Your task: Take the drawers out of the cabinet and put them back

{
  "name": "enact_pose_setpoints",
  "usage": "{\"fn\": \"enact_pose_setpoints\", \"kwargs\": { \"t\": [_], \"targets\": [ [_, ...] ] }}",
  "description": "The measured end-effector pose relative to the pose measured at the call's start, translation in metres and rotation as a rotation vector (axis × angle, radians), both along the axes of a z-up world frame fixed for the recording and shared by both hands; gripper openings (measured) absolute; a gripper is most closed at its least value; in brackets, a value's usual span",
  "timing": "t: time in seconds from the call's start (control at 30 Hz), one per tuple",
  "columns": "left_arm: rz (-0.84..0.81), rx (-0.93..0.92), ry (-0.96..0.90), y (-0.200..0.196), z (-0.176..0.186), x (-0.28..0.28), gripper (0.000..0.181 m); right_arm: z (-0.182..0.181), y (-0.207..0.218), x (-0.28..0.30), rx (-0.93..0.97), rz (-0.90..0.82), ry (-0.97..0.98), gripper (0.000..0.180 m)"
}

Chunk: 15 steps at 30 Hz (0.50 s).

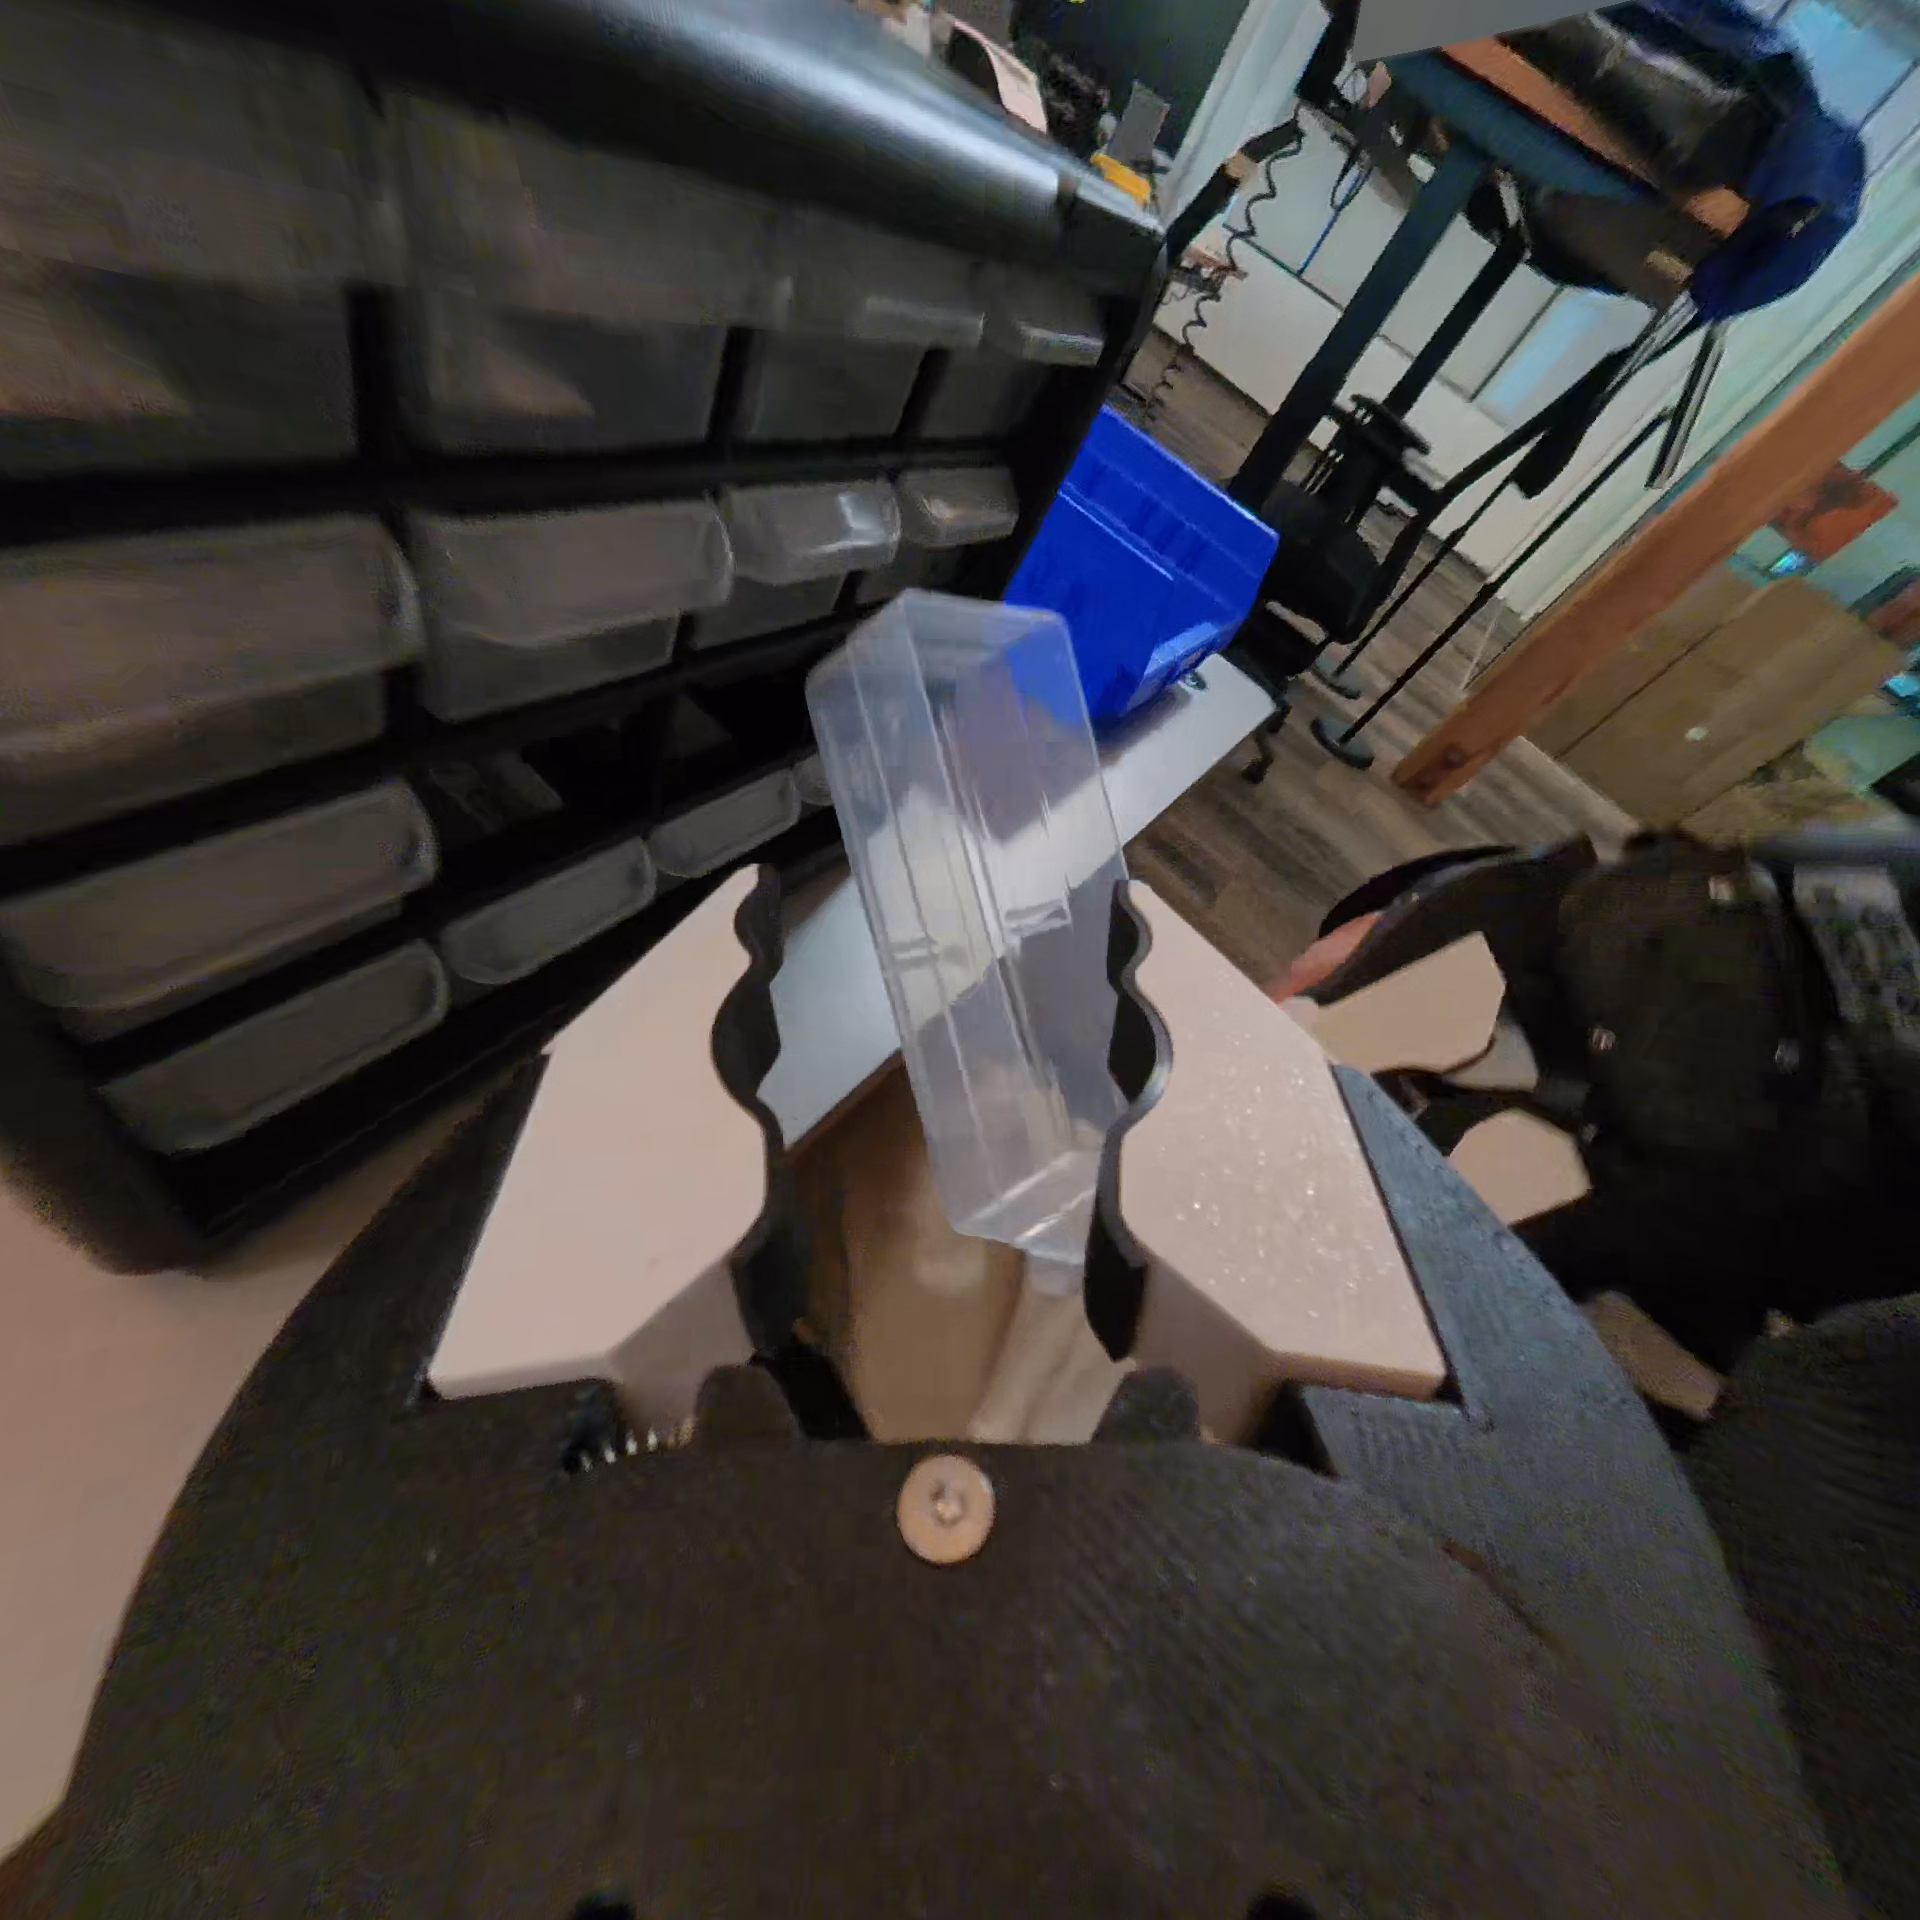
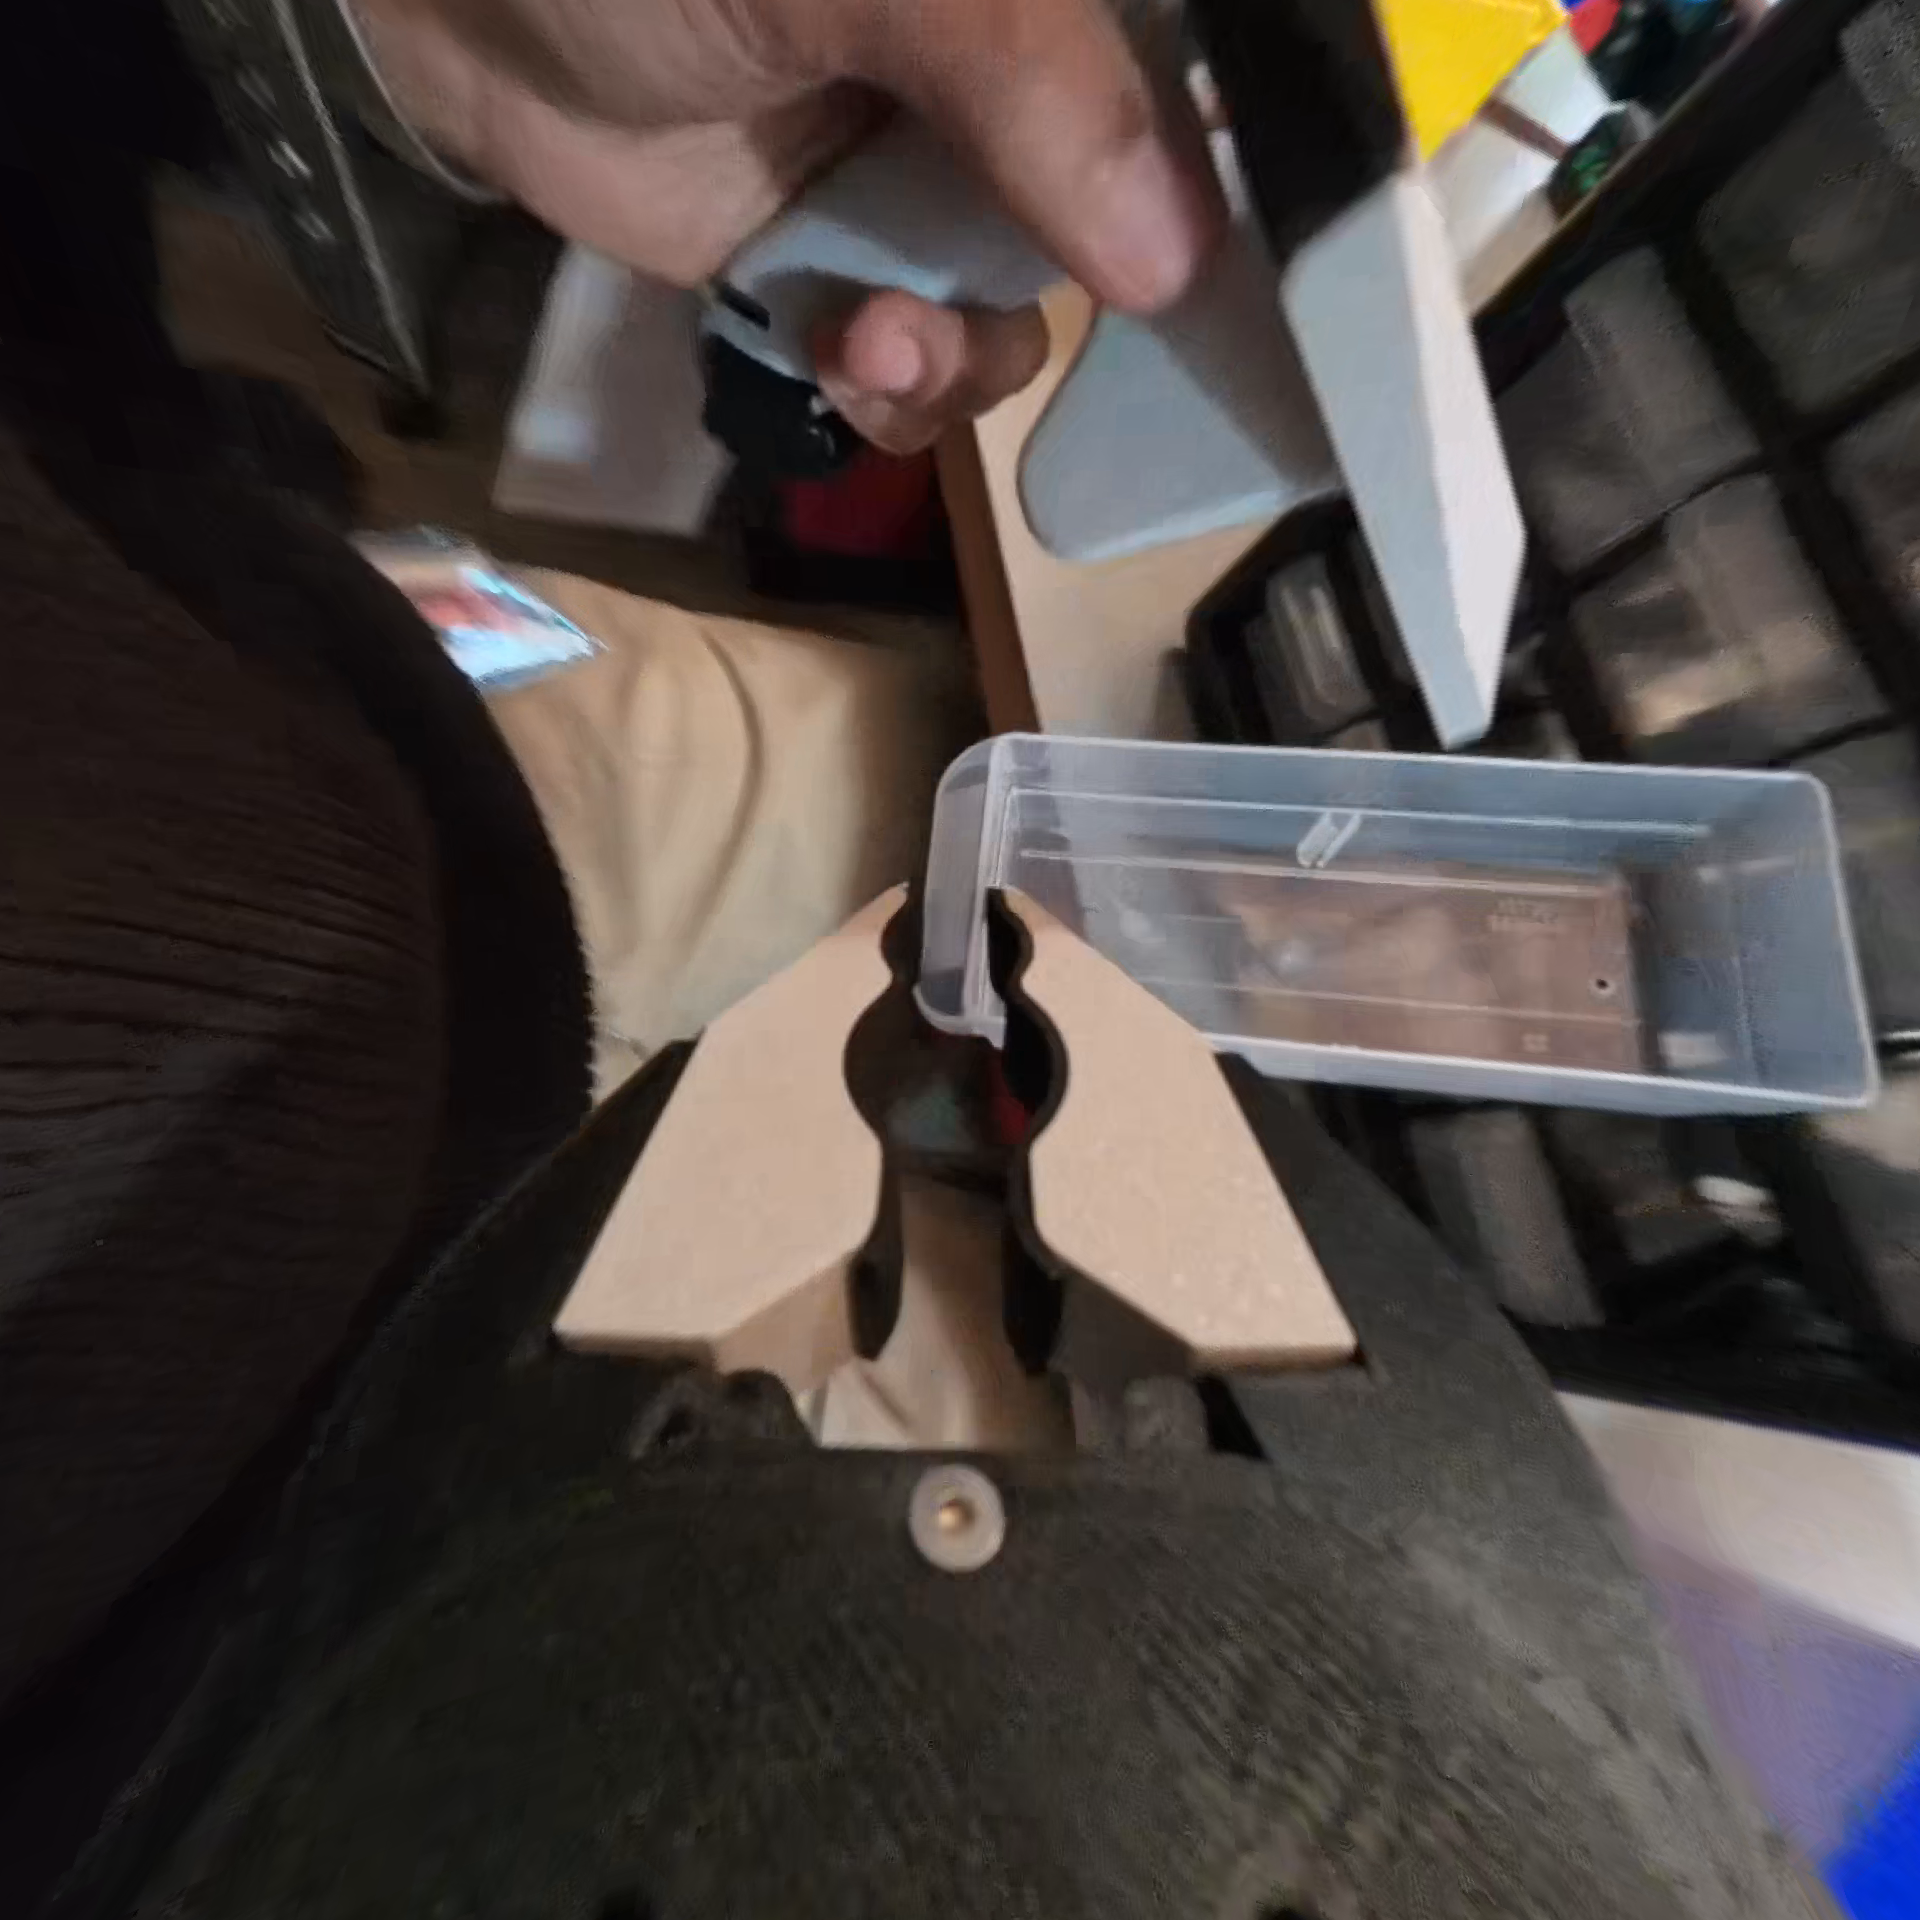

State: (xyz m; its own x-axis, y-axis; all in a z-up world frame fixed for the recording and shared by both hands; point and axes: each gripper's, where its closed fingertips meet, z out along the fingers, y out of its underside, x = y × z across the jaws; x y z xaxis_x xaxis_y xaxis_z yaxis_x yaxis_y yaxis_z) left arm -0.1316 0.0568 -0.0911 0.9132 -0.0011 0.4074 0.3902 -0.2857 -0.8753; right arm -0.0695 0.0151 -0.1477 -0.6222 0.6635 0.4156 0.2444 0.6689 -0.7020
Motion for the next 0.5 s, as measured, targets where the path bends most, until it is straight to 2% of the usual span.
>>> {"fn": "enact_pose_setpoints", "kwargs": {
  "t": [0.13, 0.23, 0.37, 0.5],
  "targets": [
    [0.022, 0.012, 0.203, -0.017, 0.009, -0.022, 0.066, 0.013, -0.013, 0.008, -0.332, 0.108, -0.131, 0.011],
    [-0.003, 0.037, 0.263, -0.024, 0.011, -0.028, 0.066, 0.025, -0.018, 0.011, -0.47, 0.195, -0.2, 0.011],
    [-0.034, 0.127, 0.242, -0.028, 0.012, -0.029, 0.065, 0.039, -0.02, 0.012, -0.556, 0.31, -0.294, 0.011],
    [-0.09, 0.179, 0.186, -0.035, 0.006, -0.024, 0.066, 0.044, -0.014, 0.0, -0.529, 0.327, -0.372, 0.01]
  ]
}}
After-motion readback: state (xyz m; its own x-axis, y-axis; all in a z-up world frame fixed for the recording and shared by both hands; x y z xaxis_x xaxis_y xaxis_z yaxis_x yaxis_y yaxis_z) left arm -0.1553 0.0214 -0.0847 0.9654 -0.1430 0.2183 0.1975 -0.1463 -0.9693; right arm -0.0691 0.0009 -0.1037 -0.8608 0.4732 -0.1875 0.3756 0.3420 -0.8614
